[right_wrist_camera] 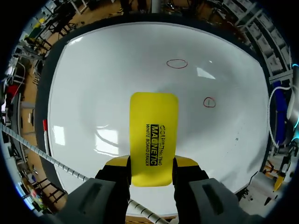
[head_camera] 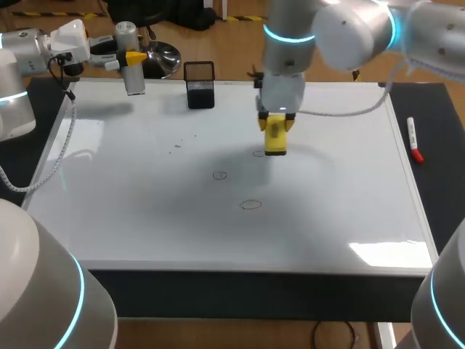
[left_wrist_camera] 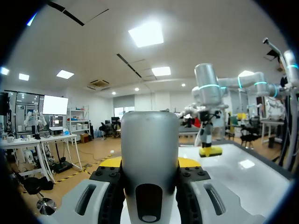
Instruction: Pick up the inspection probe, press it on each red-marked spot on the whiteboard one by one, put down the probe, pick up the eraser, and wipe off all the red marks.
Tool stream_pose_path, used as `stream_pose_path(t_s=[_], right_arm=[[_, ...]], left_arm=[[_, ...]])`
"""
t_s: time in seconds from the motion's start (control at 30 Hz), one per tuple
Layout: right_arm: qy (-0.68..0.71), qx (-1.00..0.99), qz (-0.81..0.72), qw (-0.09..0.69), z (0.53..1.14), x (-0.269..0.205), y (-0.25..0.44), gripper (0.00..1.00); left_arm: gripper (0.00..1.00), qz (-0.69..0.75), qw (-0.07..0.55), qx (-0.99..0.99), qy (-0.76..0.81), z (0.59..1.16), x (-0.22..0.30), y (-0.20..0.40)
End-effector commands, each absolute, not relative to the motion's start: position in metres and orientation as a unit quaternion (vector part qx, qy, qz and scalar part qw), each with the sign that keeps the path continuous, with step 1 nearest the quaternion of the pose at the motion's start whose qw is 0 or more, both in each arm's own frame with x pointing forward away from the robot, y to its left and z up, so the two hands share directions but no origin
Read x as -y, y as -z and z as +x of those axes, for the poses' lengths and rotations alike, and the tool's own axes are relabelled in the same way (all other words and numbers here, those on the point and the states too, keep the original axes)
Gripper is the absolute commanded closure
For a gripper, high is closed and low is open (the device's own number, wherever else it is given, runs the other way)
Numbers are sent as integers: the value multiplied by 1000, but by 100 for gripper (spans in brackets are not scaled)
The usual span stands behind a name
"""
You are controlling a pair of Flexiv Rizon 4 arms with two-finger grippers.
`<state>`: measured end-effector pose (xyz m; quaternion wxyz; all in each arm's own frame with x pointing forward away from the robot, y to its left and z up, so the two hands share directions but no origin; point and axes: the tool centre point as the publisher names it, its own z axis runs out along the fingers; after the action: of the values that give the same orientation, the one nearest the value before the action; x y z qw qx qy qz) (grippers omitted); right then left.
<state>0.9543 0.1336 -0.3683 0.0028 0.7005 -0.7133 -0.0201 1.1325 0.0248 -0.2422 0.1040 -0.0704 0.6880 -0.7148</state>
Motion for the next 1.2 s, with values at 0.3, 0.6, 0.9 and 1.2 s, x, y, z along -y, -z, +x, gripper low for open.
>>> stream_pose_path(t_s=[0.3,0.6,0.9,1.2], right_arm=[[30,695,719,6,937,-193,385,100],[33,683,730,-10,919,-233,391,100],[36,673,739,-10,902,-263,400,100],[25,665,746,-23,892,-283,407,100]], left_arm=[[100,-70,105,-688,714,1132,-25,241],[100,-70,105,-688,714,1132,-25,241],[100,-70,105,-688,714,1132,-25,241],[100,-70,105,-688,714,1132,-25,241]])
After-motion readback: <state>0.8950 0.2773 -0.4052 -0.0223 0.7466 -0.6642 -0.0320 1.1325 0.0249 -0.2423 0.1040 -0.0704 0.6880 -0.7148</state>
